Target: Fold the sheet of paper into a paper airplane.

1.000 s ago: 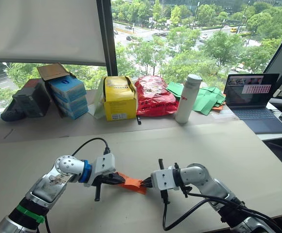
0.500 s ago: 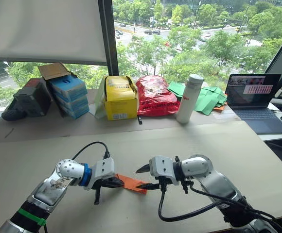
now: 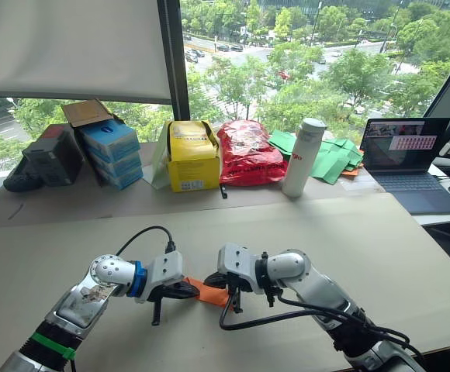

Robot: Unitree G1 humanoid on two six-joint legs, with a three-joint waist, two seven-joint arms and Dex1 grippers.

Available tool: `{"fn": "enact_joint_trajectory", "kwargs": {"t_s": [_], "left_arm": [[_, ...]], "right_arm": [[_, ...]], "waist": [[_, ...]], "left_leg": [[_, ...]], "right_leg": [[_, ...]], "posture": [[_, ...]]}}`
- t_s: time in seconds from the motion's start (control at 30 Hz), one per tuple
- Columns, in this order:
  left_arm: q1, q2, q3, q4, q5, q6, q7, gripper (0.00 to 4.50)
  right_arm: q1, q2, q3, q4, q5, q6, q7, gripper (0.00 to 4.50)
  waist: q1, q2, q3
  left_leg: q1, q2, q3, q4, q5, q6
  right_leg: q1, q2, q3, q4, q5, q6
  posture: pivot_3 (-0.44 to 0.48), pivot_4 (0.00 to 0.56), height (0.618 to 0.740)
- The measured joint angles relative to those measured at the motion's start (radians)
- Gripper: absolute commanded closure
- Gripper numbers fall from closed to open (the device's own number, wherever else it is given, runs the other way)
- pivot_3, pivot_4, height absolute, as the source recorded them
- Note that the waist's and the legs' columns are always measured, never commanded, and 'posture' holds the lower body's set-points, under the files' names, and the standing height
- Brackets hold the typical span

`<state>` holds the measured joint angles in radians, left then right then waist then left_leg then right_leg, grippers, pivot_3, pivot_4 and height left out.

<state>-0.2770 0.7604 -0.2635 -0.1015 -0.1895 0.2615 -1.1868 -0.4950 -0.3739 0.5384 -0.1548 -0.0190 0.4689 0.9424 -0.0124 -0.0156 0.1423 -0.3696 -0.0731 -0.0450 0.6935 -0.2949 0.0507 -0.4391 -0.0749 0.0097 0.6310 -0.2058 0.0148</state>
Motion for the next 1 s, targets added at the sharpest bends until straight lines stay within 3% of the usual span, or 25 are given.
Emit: {"fn": "enact_joint_trajectory", "kwargs": {"t_s": [0.77, 1.0], "left_arm": [[-0.046, -0.031, -0.009, 0.060, 0.042, -0.026, 0.004, 4.50], [-0.038, -0.031, -0.029, 0.052, 0.061, -0.053, 0.003, 4.50]], "right_arm": [[-0.020, 0.003, 0.033, 0.012, -0.017, 0.146, -0.009, 4.48], [-0.015, -0.032, 0.037, -0.010, -0.017, 0.152, -0.021, 4.48]], "waist": [[0.002, 0.001, -0.002], [0.006, 0.002, -0.003]], "left_leg": [[0.004, 0.000, -0.001, 0.000, 0.000, 0.001], [0.015, 0.000, -0.001, -0.002, -0.003, 0.004]], "right_leg": [[0.004, 0.000, -0.002, 0.000, 0.000, 0.000], [0.013, -0.001, -0.002, -0.004, 0.000, 0.001]], "posture": [[0.000, 0.150, 0.740], [0.000, 0.150, 0.740]]}}
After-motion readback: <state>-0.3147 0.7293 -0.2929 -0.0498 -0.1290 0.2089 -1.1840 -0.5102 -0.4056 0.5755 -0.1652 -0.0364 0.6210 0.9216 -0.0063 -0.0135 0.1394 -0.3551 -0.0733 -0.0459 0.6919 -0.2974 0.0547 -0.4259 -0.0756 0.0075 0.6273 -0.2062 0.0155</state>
